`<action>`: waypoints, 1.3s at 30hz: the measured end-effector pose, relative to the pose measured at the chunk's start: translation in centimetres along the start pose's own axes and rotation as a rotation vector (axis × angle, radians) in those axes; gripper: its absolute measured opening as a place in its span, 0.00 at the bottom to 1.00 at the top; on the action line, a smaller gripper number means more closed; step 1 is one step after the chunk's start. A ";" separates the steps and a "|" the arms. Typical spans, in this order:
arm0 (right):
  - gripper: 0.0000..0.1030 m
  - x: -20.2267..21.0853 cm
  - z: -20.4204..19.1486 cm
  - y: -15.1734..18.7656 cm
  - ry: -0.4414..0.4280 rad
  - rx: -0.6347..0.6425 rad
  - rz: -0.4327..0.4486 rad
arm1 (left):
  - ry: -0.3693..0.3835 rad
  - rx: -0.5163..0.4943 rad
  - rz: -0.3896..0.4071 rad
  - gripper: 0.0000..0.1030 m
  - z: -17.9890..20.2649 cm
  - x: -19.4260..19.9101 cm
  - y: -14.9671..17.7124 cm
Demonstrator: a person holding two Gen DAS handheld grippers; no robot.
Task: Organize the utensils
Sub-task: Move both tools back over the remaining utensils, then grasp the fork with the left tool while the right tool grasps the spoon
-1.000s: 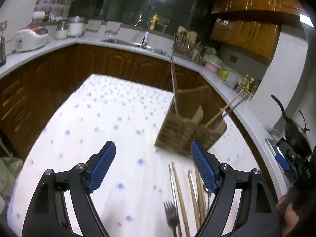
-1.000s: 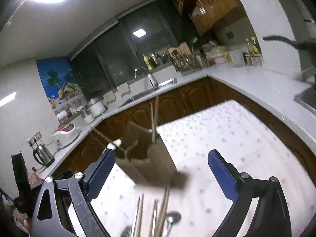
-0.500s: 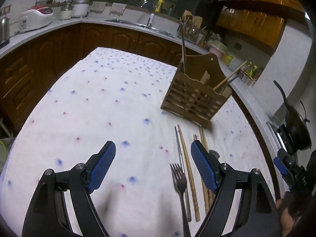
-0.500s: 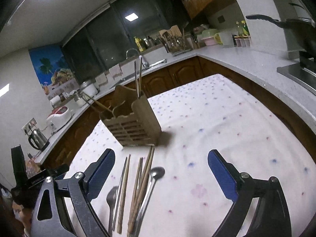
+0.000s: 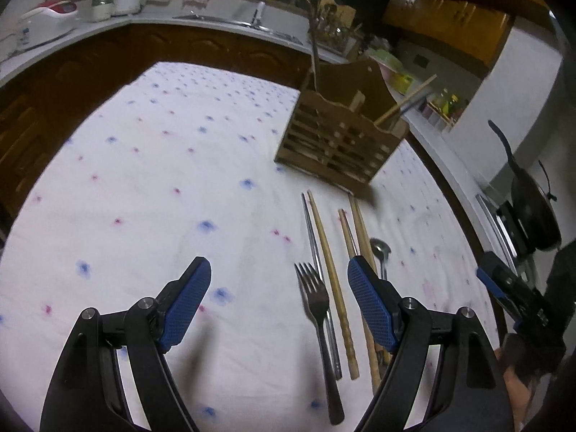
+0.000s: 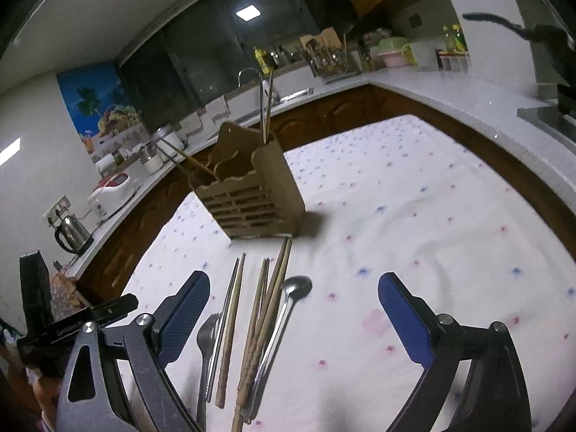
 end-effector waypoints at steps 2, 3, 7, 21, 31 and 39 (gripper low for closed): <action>0.88 -0.7 -0.1 0.3 0.000 0.003 -0.021 | 0.014 -0.008 -0.025 0.78 0.3 -0.7 0.4; 0.85 -1.1 -0.1 0.5 0.002 0.005 -0.033 | 0.020 -0.012 -0.036 0.78 0.5 -1.0 0.6; 0.67 -3.0 -0.2 1.2 -0.007 0.002 -0.093 | 0.040 -0.033 -0.094 0.72 1.1 -2.7 1.5; 0.44 -9.6 -0.4 3.2 -0.056 0.010 -0.286 | 0.102 -0.053 -0.257 0.45 2.4 -7.4 3.2; 0.30 -12.0 -0.8 3.1 -0.050 0.037 -0.327 | 0.119 -0.090 -0.277 0.25 3.2 -8.4 2.8; 0.04 -11.7 -0.3 3.0 -0.050 0.021 -0.321 | 0.118 -0.097 -0.269 0.21 3.4 -8.1 2.8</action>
Point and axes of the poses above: each gripper's, at about its wrist camera, not at the fingertips, and x roughly against the way its jaws point, z to its right, y to its underside, the point moved 10 cm from there along -x, roughly the way its jaws point, and after that the axes turned 10 degrees about -z, right-handed, at the moved point
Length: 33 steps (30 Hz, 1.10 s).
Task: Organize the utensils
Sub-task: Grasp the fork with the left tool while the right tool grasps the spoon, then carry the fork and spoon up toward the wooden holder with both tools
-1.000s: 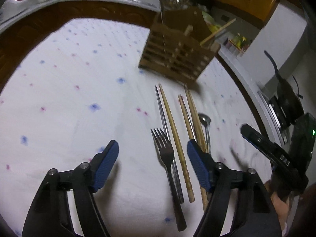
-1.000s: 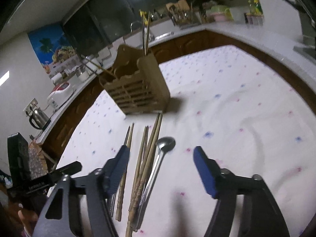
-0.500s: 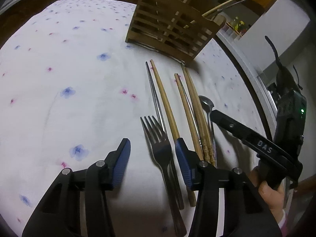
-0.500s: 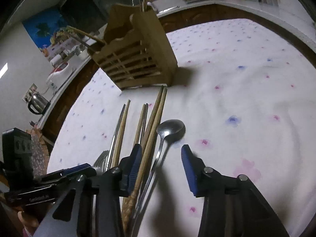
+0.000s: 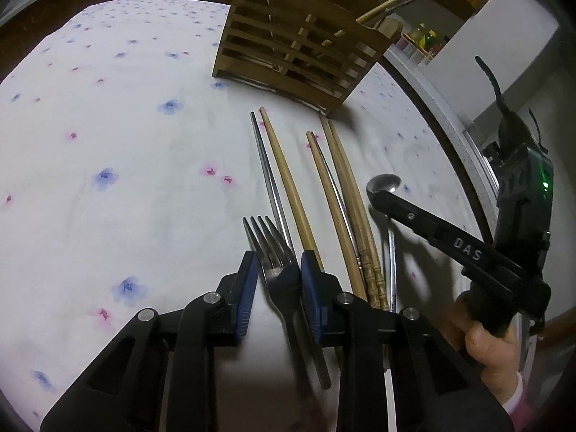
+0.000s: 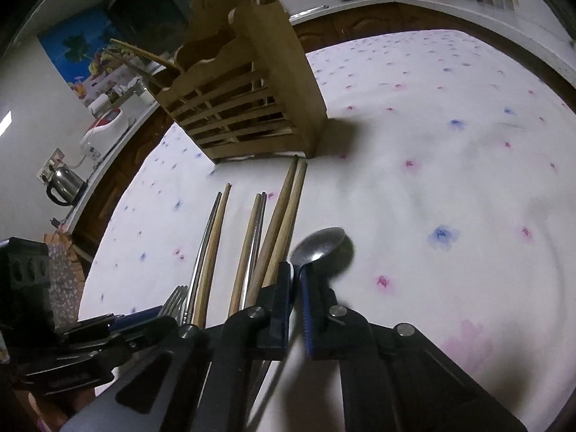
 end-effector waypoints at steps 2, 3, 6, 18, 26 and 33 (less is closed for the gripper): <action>0.04 0.6 0.0 0.1 -0.003 -0.003 0.011 | 0.010 0.004 0.006 0.18 0.1 0.3 0.1; 0.04 1.0 0.0 0.1 -0.006 -0.004 0.018 | 0.017 0.004 0.008 0.11 0.2 0.5 0.1; 0.04 2.3 0.0 0.1 -0.009 -0.006 0.041 | 0.034 0.000 0.017 0.03 0.6 1.3 0.1; 0.02 9.9 -1.9 -1.5 0.007 0.037 0.202 | 0.065 0.016 0.218 0.02 1.3 9.6 -1.7; 0.02 15.7 -4.0 -3.3 0.029 0.100 0.359 | 0.080 0.027 0.349 0.02 1.0 14.8 -3.1; 0.02 16.9 -5.0 -3.7 0.054 0.133 0.399 | 0.085 0.029 0.396 0.02 1.0 16.3 -3.9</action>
Point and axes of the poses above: each gripper's, at about its wrist camera, not at the fingertips, and x roughly against the way its jaws point, z to its right, y to its underside, the point moved 10 cm from there along -x, roughly the way its jaws point, and after that the axes turned 10 degrees about -z, right-handed, at the moved point
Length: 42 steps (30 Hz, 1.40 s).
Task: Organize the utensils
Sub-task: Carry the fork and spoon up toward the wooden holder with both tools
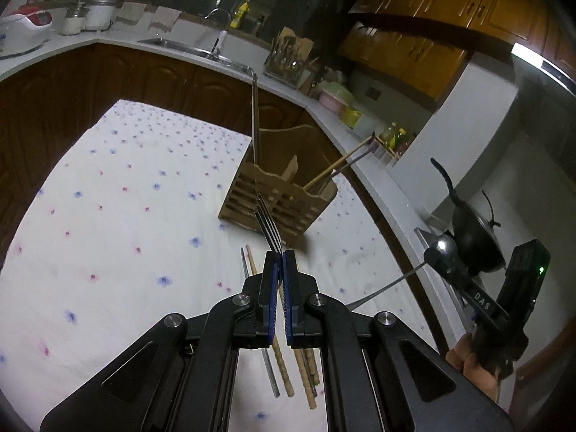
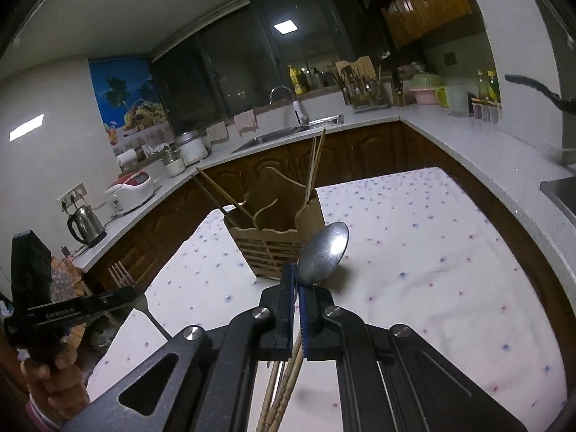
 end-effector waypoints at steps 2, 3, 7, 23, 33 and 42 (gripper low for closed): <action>0.02 0.0 0.0 0.0 0.002 0.004 0.002 | 0.000 -0.002 0.007 0.02 0.1 0.2 -0.2; 0.02 0.0 -0.1 -0.1 0.003 0.005 0.003 | 0.001 -0.002 0.011 0.02 0.1 0.2 -0.4; 0.02 0.0 0.0 -0.1 0.005 0.006 0.004 | 0.002 -0.004 0.022 0.02 0.2 0.3 -1.0; 0.02 -0.7 0.0 -2.1 0.017 0.028 0.021 | 0.017 -0.015 0.069 0.02 1.2 0.1 -5.0; 0.02 -1.6 -1.4 -9.0 0.036 0.095 0.123 | 0.033 -0.060 0.212 0.02 4.1 0.3 -14.2; 0.02 -5.1 -2.1 -14.1 0.095 0.162 0.180 | -0.026 -0.075 0.280 0.02 3.6 -3.8 -19.1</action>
Point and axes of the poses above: each gripper's, at about its wrist camera, not at the fingertips, and x roughly against the way its jaws point, z to its right, y to its underside, the point moved 10 cm from there along -x, roughly the way its jaws point, and after that the axes turned 10 degrees about -z, right-handed, at the moved point
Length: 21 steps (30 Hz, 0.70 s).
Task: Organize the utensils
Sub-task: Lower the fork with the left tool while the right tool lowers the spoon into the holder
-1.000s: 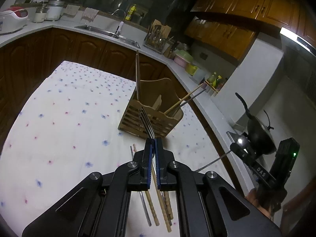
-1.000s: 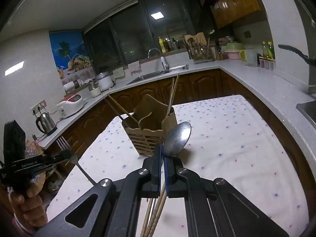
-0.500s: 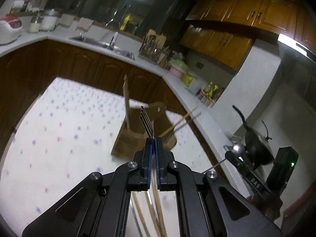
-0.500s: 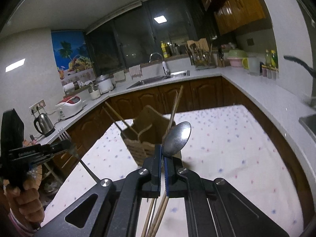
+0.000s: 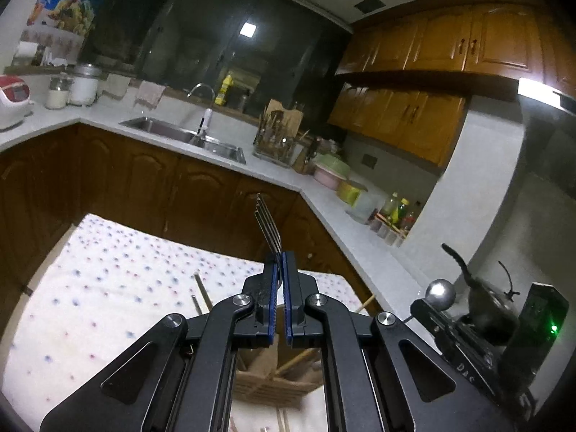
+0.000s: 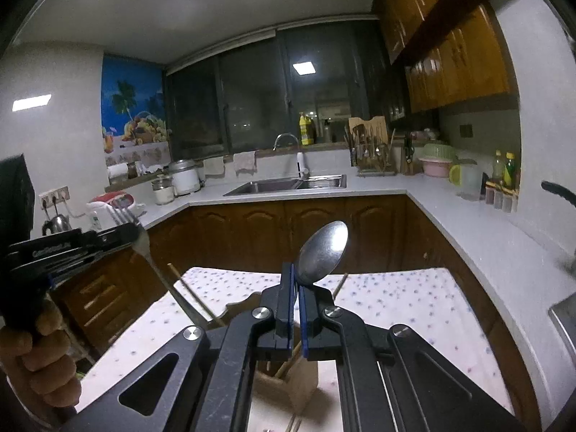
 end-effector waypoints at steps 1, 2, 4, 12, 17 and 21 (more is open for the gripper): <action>0.02 -0.6 0.0 0.1 0.005 0.003 -0.004 | -0.006 -0.001 -0.009 0.02 -0.2 -0.8 0.4; 0.02 -1.1 0.0 0.3 0.008 0.004 -0.008 | -0.011 -0.003 -0.016 0.02 -0.4 -1.4 0.9; 0.02 -2.1 0.1 1.0 0.009 0.006 -0.023 | -0.020 -0.008 -0.036 0.02 -0.8 -2.4 2.0; 0.02 -5.7 0.2 5.0 -0.010 0.010 -0.126 | -0.041 0.021 -0.133 0.02 -3.0 -5.9 6.6; 0.02 -7.3 0.1 6.7 -0.017 0.009 -0.190 | -0.061 0.034 -0.171 0.02 -4.1 -6.8 8.1; 0.02 -8.2 0.4 7.7 -0.037 -0.015 -0.227 | -0.064 0.046 -0.188 0.02 -4.9 -7.1 8.5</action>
Point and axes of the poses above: each gripper's, at about its wrist camera, not at the fingertips, and x roughly against the way its jaws point, z to its right, y to its underside, the point moved 10 cm from there along -x, roughly the way its jaws point, and after that the axes turned 10 degrees about -z, right-handed, at the moved point
